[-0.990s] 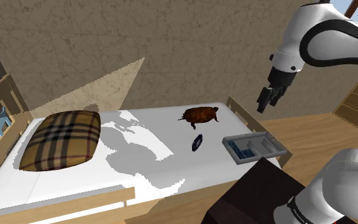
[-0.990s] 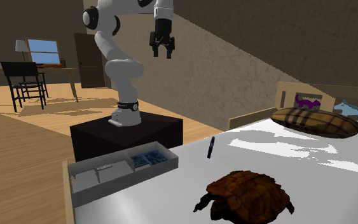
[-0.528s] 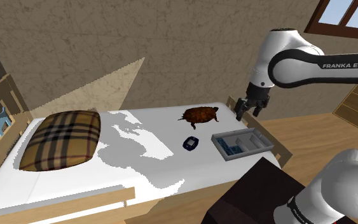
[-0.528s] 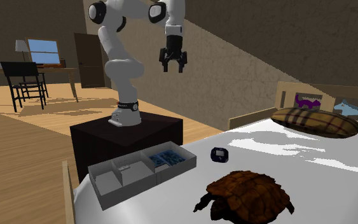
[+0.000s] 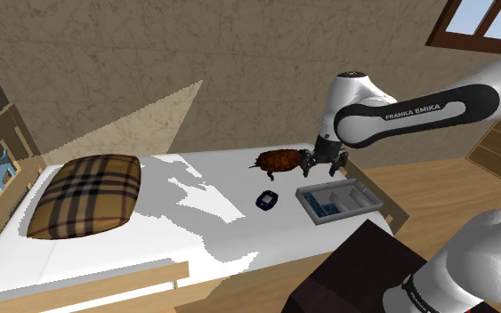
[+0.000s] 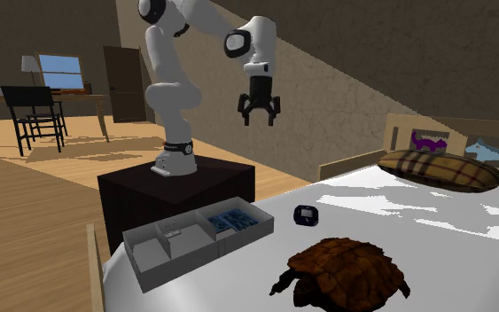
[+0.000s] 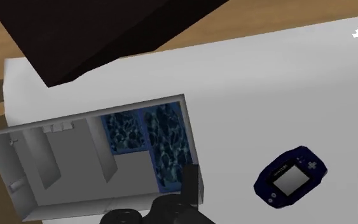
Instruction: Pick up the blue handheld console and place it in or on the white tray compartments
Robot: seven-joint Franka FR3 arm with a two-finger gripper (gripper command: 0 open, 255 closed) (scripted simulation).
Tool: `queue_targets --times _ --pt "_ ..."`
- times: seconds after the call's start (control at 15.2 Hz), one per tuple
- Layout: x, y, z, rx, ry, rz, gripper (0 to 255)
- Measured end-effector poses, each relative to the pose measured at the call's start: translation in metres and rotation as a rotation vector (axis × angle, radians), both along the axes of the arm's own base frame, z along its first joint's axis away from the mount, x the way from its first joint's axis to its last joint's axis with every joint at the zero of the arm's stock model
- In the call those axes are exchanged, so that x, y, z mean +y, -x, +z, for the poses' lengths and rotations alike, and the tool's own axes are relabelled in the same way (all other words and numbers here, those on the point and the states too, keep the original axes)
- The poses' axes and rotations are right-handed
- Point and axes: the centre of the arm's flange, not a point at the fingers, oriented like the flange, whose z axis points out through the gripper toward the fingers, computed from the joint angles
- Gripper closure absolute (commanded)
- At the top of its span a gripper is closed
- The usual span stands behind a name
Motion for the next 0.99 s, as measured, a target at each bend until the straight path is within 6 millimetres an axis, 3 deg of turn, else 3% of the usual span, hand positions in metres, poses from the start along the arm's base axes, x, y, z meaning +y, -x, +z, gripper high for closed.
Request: queue_targets --times 0.46,0.99 --pt "-0.005 -0.056 -0.072 -0.027 0.018 -0.244 0" --pt "-0.029 -0.123 -0.151 -0.058 0.037 -0.523 0"
